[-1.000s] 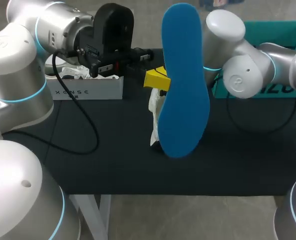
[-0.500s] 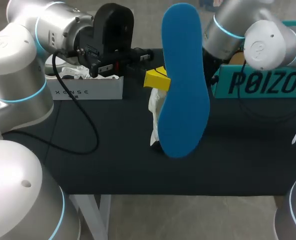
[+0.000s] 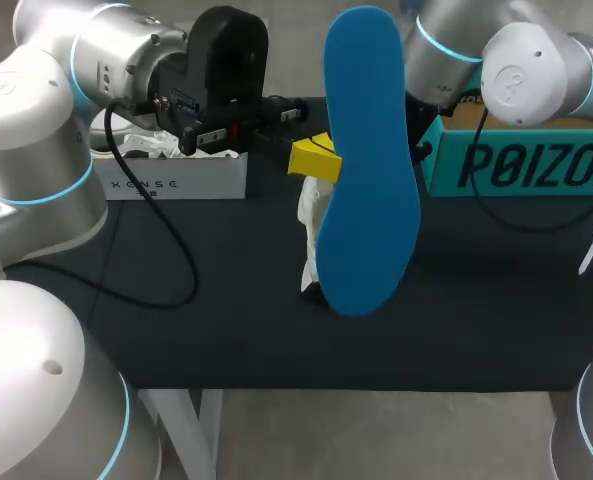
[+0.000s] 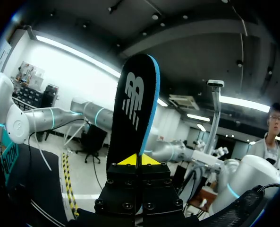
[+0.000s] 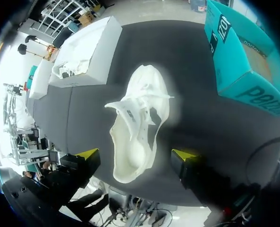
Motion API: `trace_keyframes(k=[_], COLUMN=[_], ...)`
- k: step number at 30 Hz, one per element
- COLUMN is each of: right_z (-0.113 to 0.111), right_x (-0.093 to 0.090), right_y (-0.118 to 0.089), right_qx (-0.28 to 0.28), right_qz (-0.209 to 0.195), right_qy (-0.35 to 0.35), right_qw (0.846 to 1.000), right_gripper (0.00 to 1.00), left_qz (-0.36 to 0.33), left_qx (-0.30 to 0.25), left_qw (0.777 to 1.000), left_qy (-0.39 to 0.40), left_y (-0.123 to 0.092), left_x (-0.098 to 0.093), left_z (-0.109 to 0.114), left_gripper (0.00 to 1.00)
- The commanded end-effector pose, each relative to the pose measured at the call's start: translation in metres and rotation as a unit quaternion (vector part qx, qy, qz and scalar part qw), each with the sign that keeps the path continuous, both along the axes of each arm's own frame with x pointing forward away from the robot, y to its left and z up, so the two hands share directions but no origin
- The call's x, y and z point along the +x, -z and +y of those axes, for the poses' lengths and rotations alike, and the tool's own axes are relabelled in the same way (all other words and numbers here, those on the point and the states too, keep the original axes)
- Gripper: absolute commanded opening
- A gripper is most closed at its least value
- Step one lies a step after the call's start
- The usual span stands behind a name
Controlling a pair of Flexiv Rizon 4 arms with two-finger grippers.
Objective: Take the shoe out of the shoebox, open the shoe tongue, remove and reinsert the insole, then place the shoe into the shoebox
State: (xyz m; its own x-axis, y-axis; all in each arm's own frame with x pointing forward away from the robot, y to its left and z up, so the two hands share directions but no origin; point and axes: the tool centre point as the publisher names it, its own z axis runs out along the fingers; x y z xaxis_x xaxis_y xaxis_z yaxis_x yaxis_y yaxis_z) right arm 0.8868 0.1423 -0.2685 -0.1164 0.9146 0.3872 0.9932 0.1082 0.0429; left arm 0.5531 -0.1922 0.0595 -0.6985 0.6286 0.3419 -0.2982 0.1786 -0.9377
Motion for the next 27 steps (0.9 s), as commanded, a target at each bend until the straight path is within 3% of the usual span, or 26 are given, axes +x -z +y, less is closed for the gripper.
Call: trace_keyframes(k=[1,8,19,27], right_z=[-0.021,-0.040,-0.065,-0.069], right_x=[0.005,0.007,0.018,0.030], right_y=[-0.029,-0.081,-0.151,-0.172], right_qx=[0.112,0.246,0.351,0.391], right_qz=[0.043,0.084,0.025,0.021], right_qy=[0.038,0.075,0.031,0.020], right_qw=[0.992,0.963,0.935,0.920], right_gripper=[1.00,1.00,1.00,1.00], left_qz=[0.000,0.000,0.000,0.000], left_qx=[0.000,0.000,0.000,0.000], left_qw=[1.000,1.000,1.000,1.000], left_qy=[0.001,0.001,0.001,0.001], left_y=[0.000,0.000,0.000,0.000], left_x=[0.001,0.001,0.001,0.001], left_z=[-0.001,-0.001,-0.001,-0.001], left_gripper=[0.00,0.00,0.00,0.00])
